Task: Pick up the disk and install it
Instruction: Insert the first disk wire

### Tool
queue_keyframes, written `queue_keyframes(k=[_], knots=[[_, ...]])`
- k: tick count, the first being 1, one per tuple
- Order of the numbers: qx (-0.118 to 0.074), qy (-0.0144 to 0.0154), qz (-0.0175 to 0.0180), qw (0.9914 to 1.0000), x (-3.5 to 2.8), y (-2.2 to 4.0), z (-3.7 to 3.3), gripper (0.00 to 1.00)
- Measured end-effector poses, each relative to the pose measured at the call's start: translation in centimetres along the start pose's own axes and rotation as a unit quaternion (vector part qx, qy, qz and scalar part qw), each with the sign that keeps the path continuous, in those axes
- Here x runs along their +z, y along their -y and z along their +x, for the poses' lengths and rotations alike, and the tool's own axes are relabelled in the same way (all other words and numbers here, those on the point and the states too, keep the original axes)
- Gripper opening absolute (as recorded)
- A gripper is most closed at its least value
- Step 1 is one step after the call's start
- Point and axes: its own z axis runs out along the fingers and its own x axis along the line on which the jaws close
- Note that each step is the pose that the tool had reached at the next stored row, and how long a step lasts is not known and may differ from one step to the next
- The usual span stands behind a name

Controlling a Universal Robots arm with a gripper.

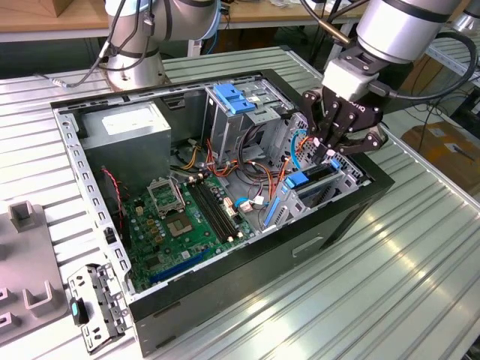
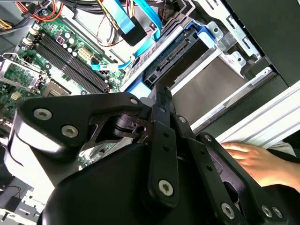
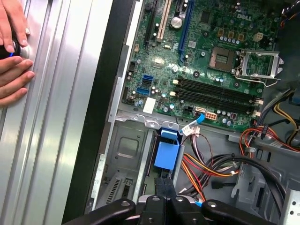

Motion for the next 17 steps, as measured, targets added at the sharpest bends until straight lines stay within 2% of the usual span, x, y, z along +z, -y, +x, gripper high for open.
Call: queue_keyframes(k=[4, 6, 7, 11, 17], knots=[[-0.006, -0.0002, -0.0001, 0.99998, -0.01, 0.03, 0.01, 0.11], [-0.021, -0.0005, -0.0002, 0.99977, -0.01, 0.06, 0.01, 0.11], [-0.029, -0.0006, -0.0002, 0.99957, -0.01, 0.07, 0.02, 0.11], [-0.066, -0.0010, -0.0004, 0.99781, 0.02, 0.19, 0.04, 0.11], [-0.074, -0.0012, -0.0004, 0.99727, 0.01, 0.87, -0.24, 0.11]])
